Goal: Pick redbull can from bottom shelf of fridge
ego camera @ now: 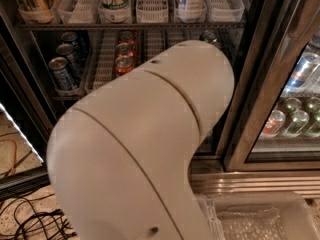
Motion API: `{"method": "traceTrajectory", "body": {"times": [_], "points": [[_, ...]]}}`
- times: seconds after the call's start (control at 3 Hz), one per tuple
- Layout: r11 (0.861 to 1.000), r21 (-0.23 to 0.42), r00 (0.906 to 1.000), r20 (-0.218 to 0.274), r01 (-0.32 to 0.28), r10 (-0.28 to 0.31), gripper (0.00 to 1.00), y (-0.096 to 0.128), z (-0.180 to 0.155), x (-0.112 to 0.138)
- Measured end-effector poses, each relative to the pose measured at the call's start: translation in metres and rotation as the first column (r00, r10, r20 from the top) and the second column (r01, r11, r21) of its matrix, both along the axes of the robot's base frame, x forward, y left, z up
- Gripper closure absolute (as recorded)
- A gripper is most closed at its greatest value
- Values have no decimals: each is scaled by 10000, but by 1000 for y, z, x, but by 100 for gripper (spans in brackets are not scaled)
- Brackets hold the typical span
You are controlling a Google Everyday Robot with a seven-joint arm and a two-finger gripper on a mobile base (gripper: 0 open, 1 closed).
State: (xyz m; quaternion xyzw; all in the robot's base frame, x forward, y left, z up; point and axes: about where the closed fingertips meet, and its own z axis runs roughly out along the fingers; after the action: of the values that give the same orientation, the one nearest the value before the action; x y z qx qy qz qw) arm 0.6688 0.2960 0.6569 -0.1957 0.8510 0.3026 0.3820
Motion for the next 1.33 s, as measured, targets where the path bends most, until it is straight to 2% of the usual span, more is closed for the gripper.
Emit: {"method": "traceTrajectory", "body": {"times": [0.33,0.67,1.0,1.33], "points": [[9990,194,9989,-201,-408,412,100,-1,6,-16],[9983,170,9925,-1078,-563,578,100,-25,-4,-46],[9977,-235,9778,-2014,-639,579,100,-52,-27,-81],[9961,-77,9728,-2161,-874,837,100,-44,-24,-96]]}}
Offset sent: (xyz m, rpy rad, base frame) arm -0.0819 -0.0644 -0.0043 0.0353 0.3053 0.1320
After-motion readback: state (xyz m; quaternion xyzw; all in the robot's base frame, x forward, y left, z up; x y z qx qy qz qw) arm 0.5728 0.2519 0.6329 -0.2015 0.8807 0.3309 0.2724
